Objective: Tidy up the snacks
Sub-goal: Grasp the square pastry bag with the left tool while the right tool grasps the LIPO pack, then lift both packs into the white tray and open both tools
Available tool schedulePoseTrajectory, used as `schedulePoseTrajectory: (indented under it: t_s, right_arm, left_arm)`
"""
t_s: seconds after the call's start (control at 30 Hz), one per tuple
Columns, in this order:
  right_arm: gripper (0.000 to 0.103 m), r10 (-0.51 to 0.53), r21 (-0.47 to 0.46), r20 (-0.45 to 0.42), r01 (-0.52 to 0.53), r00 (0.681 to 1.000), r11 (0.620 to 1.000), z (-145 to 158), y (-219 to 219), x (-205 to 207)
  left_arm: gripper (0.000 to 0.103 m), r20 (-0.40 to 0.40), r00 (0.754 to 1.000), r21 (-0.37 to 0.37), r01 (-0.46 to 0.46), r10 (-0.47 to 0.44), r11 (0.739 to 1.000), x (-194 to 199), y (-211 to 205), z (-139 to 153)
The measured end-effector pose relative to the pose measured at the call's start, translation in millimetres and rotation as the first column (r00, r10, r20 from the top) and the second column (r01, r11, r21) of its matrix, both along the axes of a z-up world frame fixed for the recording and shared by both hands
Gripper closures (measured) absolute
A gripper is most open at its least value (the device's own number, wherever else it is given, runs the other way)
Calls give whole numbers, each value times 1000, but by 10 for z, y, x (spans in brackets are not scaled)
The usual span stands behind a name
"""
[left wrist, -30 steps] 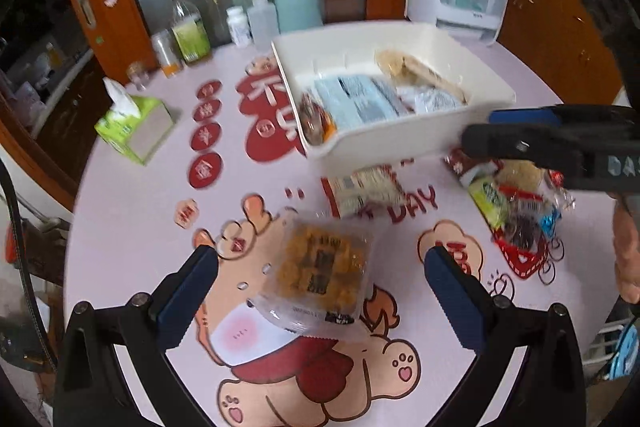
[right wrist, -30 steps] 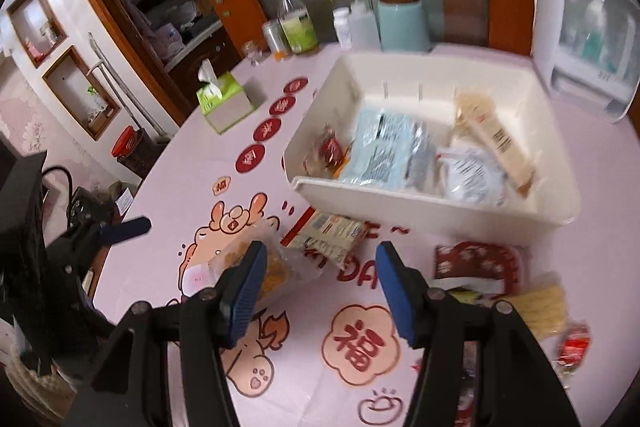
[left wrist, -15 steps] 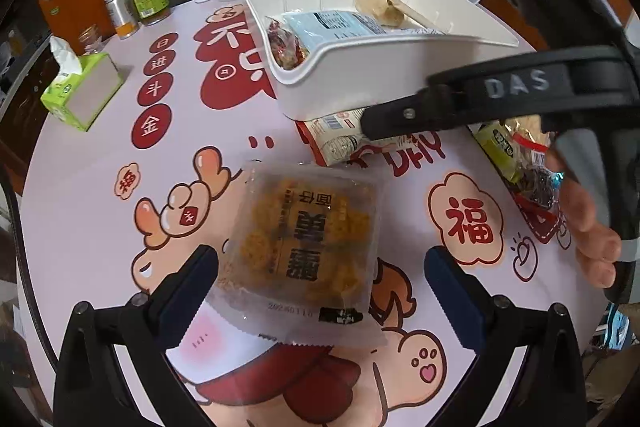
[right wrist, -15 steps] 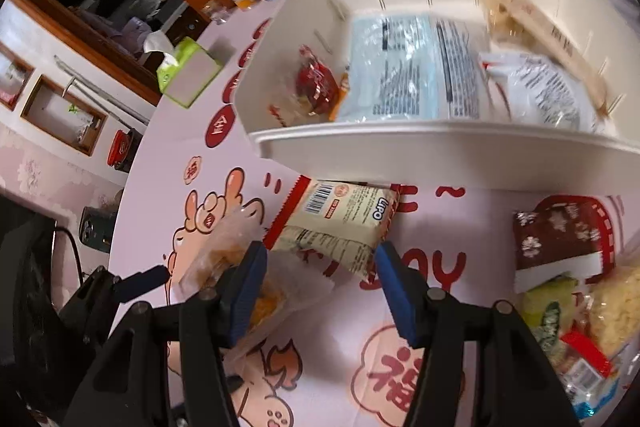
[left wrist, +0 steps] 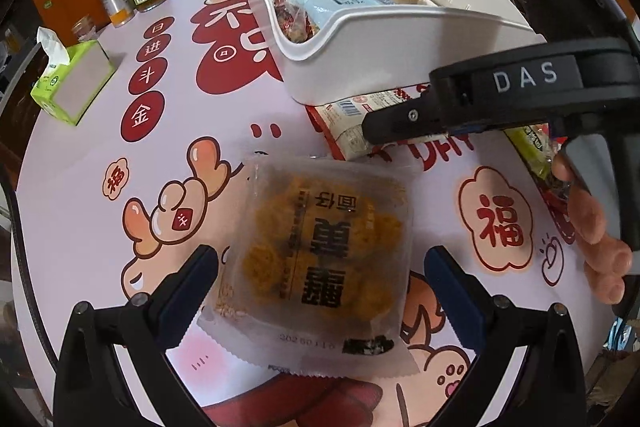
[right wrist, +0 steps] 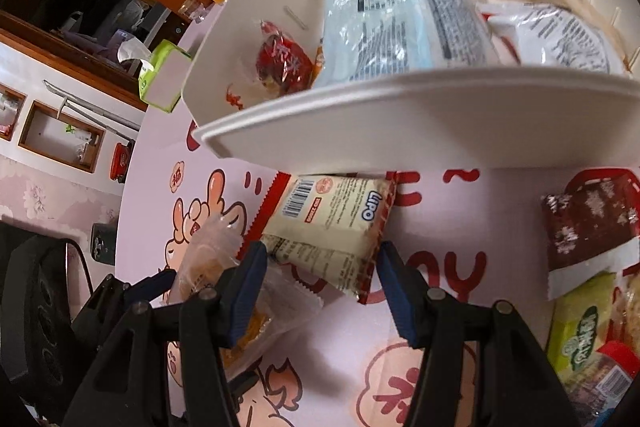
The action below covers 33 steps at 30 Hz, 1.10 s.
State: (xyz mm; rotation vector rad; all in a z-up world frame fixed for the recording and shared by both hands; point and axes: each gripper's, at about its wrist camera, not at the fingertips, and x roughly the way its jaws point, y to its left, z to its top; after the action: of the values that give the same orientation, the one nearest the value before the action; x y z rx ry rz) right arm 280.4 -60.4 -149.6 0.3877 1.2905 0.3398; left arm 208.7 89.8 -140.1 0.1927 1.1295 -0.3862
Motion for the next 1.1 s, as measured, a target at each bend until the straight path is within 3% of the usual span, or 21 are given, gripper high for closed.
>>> schedulePoseTrajectory:
  t_s: [0.37,0.6,0.73,0.87,1.1]
  right_arm:
    - [46,-7,-3,13,7,1000,1000,5,74,31]
    - [61,-10,16,20,9,1000,1000,-23,37,33]
    - [66,-7,13,32,7,999,1000,-5,-12,3]
    - [68,-5,28,37,4,999,1000,54,-79,-68]
    - [69,12,55,73,-17,997,998,272,-247,-350]
  left_arm:
    - [1,-7,1000,31,0,1,1000,69,-143,-71]
    - [2,-2,1000,100,-8,8,995,49,-209,-162]
    - [13,14,1000,127,-22,21,992,37,-201,-189]
    - [21,0,998,78,-62,62,995,46,-97,-146]
    - [23,-16,995,59,-93,94,994,-93,-51,-119]
